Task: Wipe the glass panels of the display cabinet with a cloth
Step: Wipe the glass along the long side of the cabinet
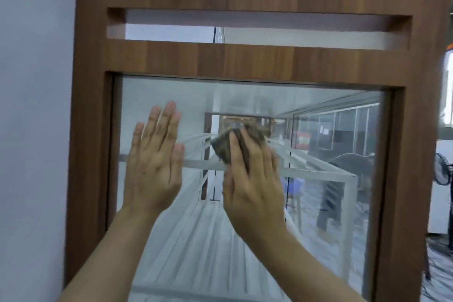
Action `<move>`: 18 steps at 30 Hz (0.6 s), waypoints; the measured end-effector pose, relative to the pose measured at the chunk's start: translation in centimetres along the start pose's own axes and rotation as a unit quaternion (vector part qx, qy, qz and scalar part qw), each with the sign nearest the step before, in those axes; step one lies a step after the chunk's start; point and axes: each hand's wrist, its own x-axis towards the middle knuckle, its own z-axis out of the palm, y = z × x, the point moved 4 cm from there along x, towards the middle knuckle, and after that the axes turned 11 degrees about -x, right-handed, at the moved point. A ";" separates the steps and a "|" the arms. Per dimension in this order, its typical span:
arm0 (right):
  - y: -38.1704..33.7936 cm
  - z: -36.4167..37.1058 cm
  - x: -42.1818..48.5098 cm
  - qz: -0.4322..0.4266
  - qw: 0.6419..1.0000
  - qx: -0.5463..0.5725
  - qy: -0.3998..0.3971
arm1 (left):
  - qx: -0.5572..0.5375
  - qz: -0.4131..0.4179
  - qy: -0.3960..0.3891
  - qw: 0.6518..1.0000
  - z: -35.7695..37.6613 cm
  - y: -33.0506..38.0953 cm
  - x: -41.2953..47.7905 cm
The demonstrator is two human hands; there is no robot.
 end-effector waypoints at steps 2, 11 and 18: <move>0.9 -0.5 -2.3 -0.011 1.000 -0.012 0.002 | -0.008 -0.002 -0.001 1.000 -0.1 -0.1 -0.1; -2.6 0.8 2.3 0.009 0.999 0.034 0.025 | -0.013 0.004 0.006 1.000 0.0 -0.3 -0.2; 2.3 -0.2 3.0 0.097 0.993 0.004 0.064 | -0.011 0.004 0.005 1.000 0.0 -0.2 -0.1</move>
